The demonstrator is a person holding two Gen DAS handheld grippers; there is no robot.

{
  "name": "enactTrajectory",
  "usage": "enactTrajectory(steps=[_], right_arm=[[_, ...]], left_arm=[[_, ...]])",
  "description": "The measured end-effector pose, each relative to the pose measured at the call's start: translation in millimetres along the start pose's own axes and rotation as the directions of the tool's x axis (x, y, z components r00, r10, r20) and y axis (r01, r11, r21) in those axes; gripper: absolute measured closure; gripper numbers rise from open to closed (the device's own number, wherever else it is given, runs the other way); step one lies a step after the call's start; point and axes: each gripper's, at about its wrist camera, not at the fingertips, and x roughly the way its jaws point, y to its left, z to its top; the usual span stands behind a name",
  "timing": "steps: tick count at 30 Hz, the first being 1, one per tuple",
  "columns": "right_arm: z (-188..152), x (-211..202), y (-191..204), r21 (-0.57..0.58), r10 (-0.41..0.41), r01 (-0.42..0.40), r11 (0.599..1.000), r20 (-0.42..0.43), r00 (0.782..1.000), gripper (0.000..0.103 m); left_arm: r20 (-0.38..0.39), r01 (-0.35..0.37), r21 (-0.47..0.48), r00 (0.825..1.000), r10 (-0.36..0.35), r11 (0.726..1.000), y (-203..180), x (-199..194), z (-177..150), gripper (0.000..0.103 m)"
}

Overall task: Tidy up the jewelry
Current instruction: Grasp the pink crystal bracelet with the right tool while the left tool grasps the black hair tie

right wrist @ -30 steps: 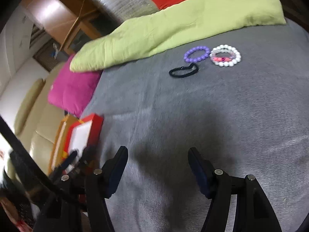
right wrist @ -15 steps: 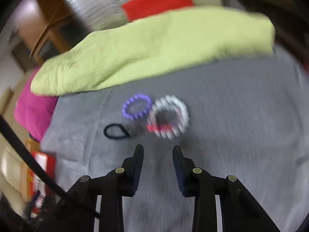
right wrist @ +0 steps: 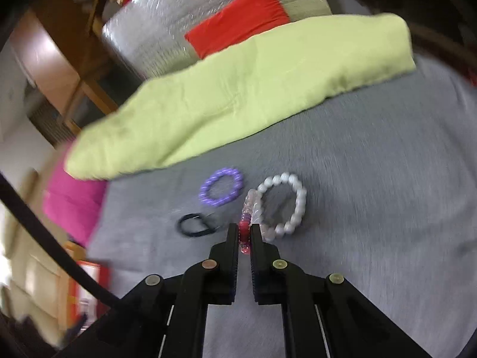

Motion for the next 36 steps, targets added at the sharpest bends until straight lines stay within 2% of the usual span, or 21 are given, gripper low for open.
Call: enactTrajectory(steps=[4, 7, 11, 16, 18, 21, 23, 24, 25, 27, 30, 36], right_arm=[[-24, -25, -9, 0.169, 0.159, -0.161, 0.972, 0.026, 0.987, 0.095], [-41, -28, -6, 0.219, 0.202, -0.204, 0.954, 0.035, 0.979, 0.095], [-54, -14, 0, 0.169, 0.14, -0.135, 0.976, -0.017, 0.99, 0.095], [-48, -8, -4, 0.157, 0.1, -0.099, 0.983, 0.003, 0.995, 0.095], [-47, -5, -7, 0.167, 0.101, -0.1, 0.981, 0.002, 0.995, 0.095], [-47, -6, -12, 0.169, 0.093, -0.093, 0.981, 0.007, 0.996, 0.095], [-47, -3, -13, 0.165, 0.086, -0.085, 0.983, 0.0, 0.996, 0.095], [-46, -3, -11, 0.16, 0.081, -0.08, 0.984, -0.002, 0.997, 0.095], [-47, -3, -10, 0.151, 0.076, -0.075, 0.986, -0.003, 0.997, 0.095], [-47, -5, -8, 0.134, 0.069, -0.068, 0.989, 0.002, 0.998, 0.095], [-48, -5, -3, 0.122, 0.06, -0.06, 0.991, 0.003, 0.998, 0.095], [-53, -4, 10, 0.062, 0.026, -0.025, 0.998, -0.013, 1.0, 0.095]], left_arm=[[0.019, -0.016, 0.027, 1.0, 0.015, 1.0, -6, -2, -1, 0.024], [-0.014, 0.028, 0.039, 1.0, -0.028, 0.999, -14, 5, 1, 0.024], [-0.066, 0.127, 0.03, 0.99, -0.125, 0.991, -42, 21, 25, 0.024], [-0.131, 0.237, -0.029, 0.962, -0.239, 0.971, -102, 60, 77, 0.024], [-0.145, 0.259, -0.044, 0.954, -0.262, 0.965, -123, 74, 90, 0.024], [-0.205, 0.254, -0.011, 0.946, -0.25, 0.967, -162, 104, 103, 0.026], [-0.276, 0.218, 0.011, 0.939, -0.207, 0.976, -172, 127, 98, 0.071], [-0.26, 0.219, -0.011, 0.942, -0.214, 0.976, -168, 128, 97, 0.087], [-0.244, 0.218, -0.019, 0.945, -0.216, 0.976, -164, 121, 96, 0.098], [-0.227, 0.246, -0.015, 0.943, -0.243, 0.969, -153, 104, 91, 0.099], [-0.152, 0.257, -0.023, 0.954, -0.258, 0.966, -120, 65, 73, 0.099], [-0.077, 0.225, -0.071, 0.97, -0.23, 0.972, -57, 11, 30, 0.099]])
